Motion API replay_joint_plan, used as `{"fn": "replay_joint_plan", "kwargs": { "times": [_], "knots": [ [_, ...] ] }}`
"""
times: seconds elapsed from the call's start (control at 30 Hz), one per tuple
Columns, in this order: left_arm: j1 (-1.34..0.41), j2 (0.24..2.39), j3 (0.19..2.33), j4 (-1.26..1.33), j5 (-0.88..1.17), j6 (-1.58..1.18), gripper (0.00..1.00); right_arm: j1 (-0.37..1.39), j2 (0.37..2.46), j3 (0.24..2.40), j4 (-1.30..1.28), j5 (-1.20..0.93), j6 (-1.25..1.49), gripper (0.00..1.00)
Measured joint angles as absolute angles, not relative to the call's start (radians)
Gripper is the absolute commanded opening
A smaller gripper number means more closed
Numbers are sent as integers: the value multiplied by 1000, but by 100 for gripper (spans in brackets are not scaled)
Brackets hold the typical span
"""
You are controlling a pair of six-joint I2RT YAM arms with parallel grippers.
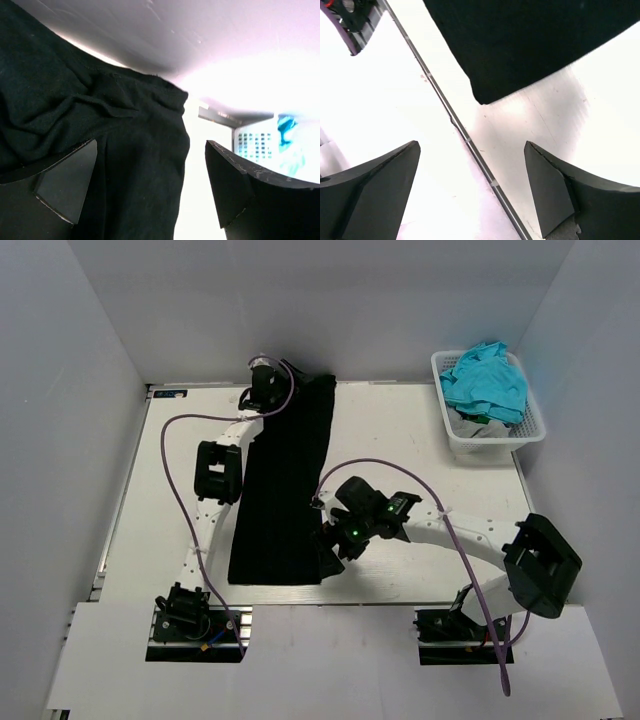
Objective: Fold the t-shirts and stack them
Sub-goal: Rotate the tshirt 80 degrees
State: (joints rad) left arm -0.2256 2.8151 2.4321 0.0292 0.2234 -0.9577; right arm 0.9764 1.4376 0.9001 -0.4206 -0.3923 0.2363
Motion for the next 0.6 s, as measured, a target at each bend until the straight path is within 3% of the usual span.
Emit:
{"fn": "replay_joint_plan", "kwargs": {
  "times": [0.43, 0.6],
  "knots": [
    [-228, 2753, 2381, -49, -137, -964, 100, 934, 1384, 901, -447, -312, 255, 90],
    [-195, 2707, 2336, -85, -122, -831, 100, 925, 1339, 873, -450, -239, 299, 90]
  ]
}}
